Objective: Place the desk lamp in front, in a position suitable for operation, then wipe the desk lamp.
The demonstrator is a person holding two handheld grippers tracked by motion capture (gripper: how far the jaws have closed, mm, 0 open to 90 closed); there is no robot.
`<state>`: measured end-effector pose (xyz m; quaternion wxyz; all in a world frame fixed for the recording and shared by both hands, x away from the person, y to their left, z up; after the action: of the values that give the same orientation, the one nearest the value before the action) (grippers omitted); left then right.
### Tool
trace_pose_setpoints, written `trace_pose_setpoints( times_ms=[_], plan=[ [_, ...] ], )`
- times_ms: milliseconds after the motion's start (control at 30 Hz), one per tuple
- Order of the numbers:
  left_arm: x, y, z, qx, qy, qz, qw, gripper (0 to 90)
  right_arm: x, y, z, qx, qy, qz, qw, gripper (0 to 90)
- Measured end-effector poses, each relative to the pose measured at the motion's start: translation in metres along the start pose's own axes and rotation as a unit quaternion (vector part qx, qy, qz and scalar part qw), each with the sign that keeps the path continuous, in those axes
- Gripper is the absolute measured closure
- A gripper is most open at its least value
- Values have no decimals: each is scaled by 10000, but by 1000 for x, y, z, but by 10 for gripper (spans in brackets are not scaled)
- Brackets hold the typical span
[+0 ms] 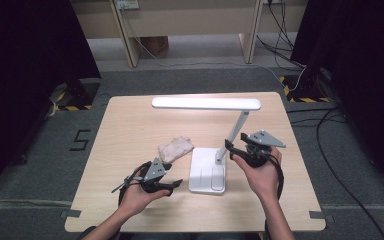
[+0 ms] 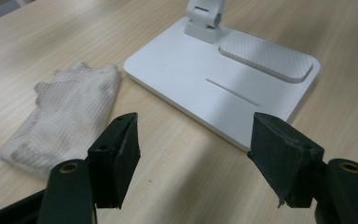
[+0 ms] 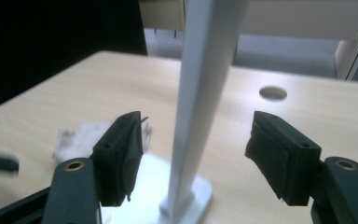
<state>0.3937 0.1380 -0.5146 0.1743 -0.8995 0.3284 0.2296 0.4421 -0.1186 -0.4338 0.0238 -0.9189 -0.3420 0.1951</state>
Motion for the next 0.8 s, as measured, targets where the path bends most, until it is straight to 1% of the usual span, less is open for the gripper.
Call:
trace_pose_setpoints(
  times_ms=[33, 67, 100, 133, 167, 233, 300, 333, 433, 467, 500, 533, 567, 600, 633, 733, 800],
  plan=[
    [-1, -3, 1, -67, 5, -12, 10000, 325, -7, 1, 16, -3, -148, 5, 9999, 353],
    [-2, -5, 3, -138, 5, -23, 9999, 325, -7, 1, 16, -3, -148, 5, 9999, 353],
    [-3, -8, 4, -195, -16, -49, 9998, 328, -12, 4, 34, 2, -335, 22, 9994, 387],
    [-4, -10, 6, -253, -6, -65, 9997, 328, -12, 4, 34, 2, -335, 22, 9994, 387],
    [-5, -12, 7, -265, -12, -101, 9996, 328, -14, 4, 43, 21, -428, 1, 9991, 405],
    [-7, -16, 10, -272, -18, -188, 9995, 325, -16, 4, 56, 6, -527, -43, 9986, 438],
    [-9, -20, 10, -351, -4, -225, 9991, 323, -17, 2, 67, 21, -625, -119, 9980, 467],
    [-9, -22, 10, -379, 7, -263, 9989, 322, -16, 1, 71, 58, -675, -141, 9976, 479],
    [-6, -28, 10, -476, -2, -317, 9984, 323, -12, -2, 82, 48, -843, -263, 9961, 527],
    [-4, -31, 10, -459, -25, -335, 9984, 325, -10, -3, 85, 35, -905, -296, 9955, 546],
    [-1, -33, 9, -471, -42, -347, 9983, 335, -6, -5, 91, 12, -1000, -375, 9943, 576],
    [2, -37, 9, -457, -68, -386, 9982, 335, -6, -5, 91, 12, -1000, -375, 9943, 623],
    [6, -40, 8, -441, -89, -435, 9980, 360, -2, -8, 95, -33, -1123, -453, 9926, 677],
    [11, -44, 6, -421, -93, -477, 9979, 360, -2, -8, 95, -33, -1123, -453, 9926, 677],
    [15, -47, 3, -441, -107, -493, 9978, 367, 0, -10, 98, -70, -1174, -489, 9919, 686],
    [25, -56, -5, -484, -86, -559, 9972, 387, 7, -16, 102, -248, -1260, -555, 9902, 687],
    [31, -63, -8, -497, -133, -626, 9967, 388, 9, -18, 103, -276, -1262, -543, 9901, 687]
  ],
)
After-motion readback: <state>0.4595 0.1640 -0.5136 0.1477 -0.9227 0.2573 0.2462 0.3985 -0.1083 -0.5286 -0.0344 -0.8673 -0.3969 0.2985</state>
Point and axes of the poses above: each handheld gripper's, and its own axes: x roughly forward along the jaws, z roughly out of its underside, y roughly to its right, the point moved 7 cm from there along x, roughly forward along the jaws, and after that the axes turned 11 degrees about -z, right-handed, at the moved point
